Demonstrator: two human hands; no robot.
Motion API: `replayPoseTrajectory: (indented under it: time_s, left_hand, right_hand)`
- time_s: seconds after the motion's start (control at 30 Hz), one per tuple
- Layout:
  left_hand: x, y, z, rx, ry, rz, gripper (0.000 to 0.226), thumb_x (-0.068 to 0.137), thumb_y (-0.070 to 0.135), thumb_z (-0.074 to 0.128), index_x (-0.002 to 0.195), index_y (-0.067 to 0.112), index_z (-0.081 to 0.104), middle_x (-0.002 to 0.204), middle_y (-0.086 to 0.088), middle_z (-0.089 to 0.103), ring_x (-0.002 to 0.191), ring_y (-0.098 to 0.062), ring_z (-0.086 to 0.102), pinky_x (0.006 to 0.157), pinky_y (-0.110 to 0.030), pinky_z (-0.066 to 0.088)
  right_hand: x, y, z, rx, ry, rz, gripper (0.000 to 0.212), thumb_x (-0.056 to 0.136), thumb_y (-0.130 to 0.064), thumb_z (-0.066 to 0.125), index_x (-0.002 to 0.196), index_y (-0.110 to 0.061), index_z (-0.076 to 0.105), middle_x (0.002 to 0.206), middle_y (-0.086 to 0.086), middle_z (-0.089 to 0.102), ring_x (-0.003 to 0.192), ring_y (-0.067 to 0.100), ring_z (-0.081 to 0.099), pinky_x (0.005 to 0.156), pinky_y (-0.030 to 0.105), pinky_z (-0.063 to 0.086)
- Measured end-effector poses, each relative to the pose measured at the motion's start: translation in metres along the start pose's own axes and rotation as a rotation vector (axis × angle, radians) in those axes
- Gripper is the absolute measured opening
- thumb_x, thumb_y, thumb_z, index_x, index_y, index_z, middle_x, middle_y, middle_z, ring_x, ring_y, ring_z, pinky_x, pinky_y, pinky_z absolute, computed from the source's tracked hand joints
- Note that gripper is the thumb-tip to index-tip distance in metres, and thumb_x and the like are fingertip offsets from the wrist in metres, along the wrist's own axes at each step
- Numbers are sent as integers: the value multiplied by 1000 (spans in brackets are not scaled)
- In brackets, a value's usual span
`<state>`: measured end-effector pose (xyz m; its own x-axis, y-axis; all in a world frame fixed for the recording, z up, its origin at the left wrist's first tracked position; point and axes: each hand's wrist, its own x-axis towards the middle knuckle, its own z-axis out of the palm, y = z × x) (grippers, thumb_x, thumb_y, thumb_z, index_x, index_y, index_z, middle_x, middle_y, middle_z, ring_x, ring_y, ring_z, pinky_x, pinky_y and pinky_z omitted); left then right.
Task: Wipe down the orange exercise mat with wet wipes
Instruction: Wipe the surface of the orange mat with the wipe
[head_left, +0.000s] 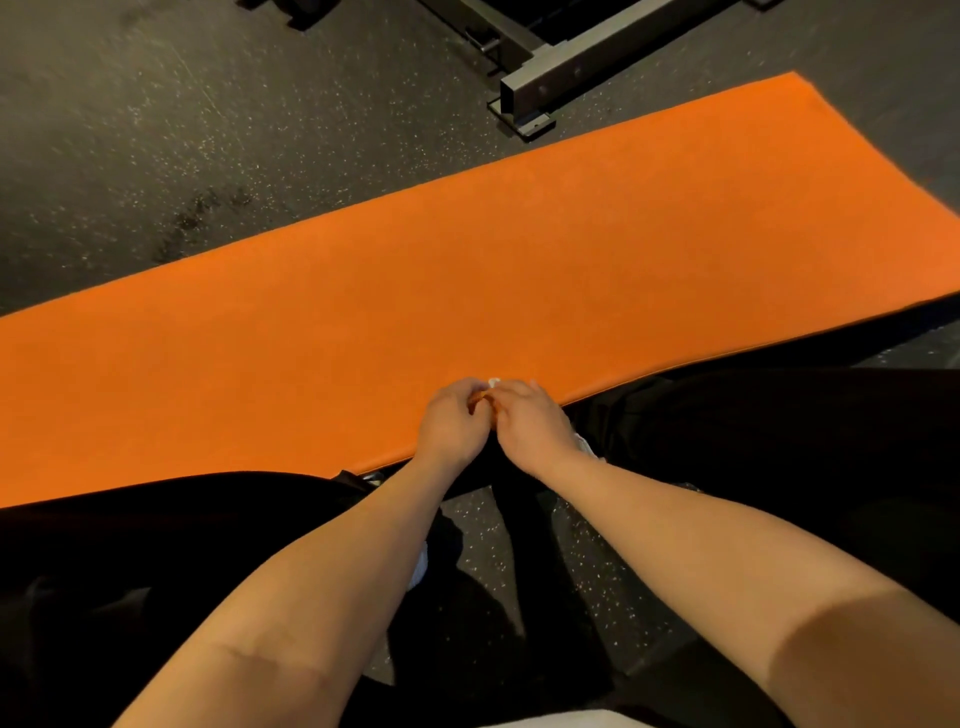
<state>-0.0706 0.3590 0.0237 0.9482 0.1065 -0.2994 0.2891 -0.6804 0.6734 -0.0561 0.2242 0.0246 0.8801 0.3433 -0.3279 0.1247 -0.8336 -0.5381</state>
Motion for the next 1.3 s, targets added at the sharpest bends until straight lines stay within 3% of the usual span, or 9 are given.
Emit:
replayPoseTrajectory:
  time_s: [0.17, 0.23, 0.33, 0.43, 0.57, 0.83, 0.97, 1.1, 1.3]
  left_hand:
    - [6, -5, 7, 192, -55, -24, 41, 103, 21, 42, 142, 16, 54, 139, -7, 58, 131, -32, 39, 99, -37, 39]
    - [5, -4, 13, 293, -66, -11, 44, 104, 24, 38, 145, 18, 52, 151, -6, 48, 133, -32, 34, 108, -37, 32]
    - [13, -1, 15, 294, -17, -38, 40, 102, 26, 39, 137, 21, 57, 142, -3, 52, 124, -29, 38, 104, -36, 34]
    - [31, 4, 10, 330, 1, -99, 33, 100, 29, 42, 128, 28, 60, 130, -3, 53, 121, -29, 41, 98, -41, 36]
    - [55, 2, 9, 362, -46, -165, 37, 104, 34, 37, 137, 30, 53, 141, -2, 46, 129, -29, 42, 104, -47, 31]
    - [86, -8, 27, 406, -110, -79, 47, 106, 38, 32, 152, 35, 39, 162, 5, 29, 135, -32, 29, 113, -46, 27]
    - [82, -17, 35, 241, -5, -93, 47, 104, 31, 37, 151, 27, 44, 159, 6, 37, 132, -26, 34, 113, -42, 30]
    - [80, -24, 35, 137, 22, -72, 46, 103, 21, 41, 148, 19, 49, 155, 1, 45, 134, -24, 37, 115, -37, 31]
    - [71, -20, 29, 237, -38, -19, 47, 105, 24, 40, 152, 16, 43, 160, 0, 36, 141, -26, 29, 118, -34, 26]
  right_hand:
    - [5, 9, -6, -299, -34, -68, 49, 106, -26, 32, 153, -19, 41, 164, -3, 30, 152, 20, 25, 126, 51, 6]
    - [15, 20, -21, -388, -11, 104, 51, 105, -26, 31, 156, -19, 35, 167, -3, 22, 155, 19, 14, 124, 56, -1]
    - [33, 30, -32, -393, -41, 271, 55, 104, -23, 32, 159, -16, 27, 170, 0, 11, 156, 19, 5, 125, 53, -4]
    - [43, 16, -16, -329, -78, 144, 52, 103, -22, 35, 154, -11, 35, 168, 5, 18, 155, 18, 11, 127, 45, 3]
    - [55, 6, -5, -245, -207, -59, 50, 106, -20, 32, 156, -14, 34, 166, 1, 26, 156, 15, 9, 127, 41, 3]
    - [108, 57, -53, -328, -194, 334, 61, 105, -16, 30, 161, -5, 9, 170, 6, -2, 156, 23, -5, 127, 44, 1]
    - [102, 28, -31, -219, -259, 97, 56, 107, -15, 34, 159, -4, 20, 169, 13, 10, 155, 26, 11, 124, 37, 15]
    - [98, 25, -16, -206, -357, -146, 54, 107, -14, 34, 160, -10, 24, 168, 8, 16, 156, 21, 11, 126, 39, 10]
    - [102, 57, -41, -387, -159, 191, 63, 100, -13, 35, 160, -10, 18, 170, 5, 5, 156, 24, 4, 127, 44, 3]
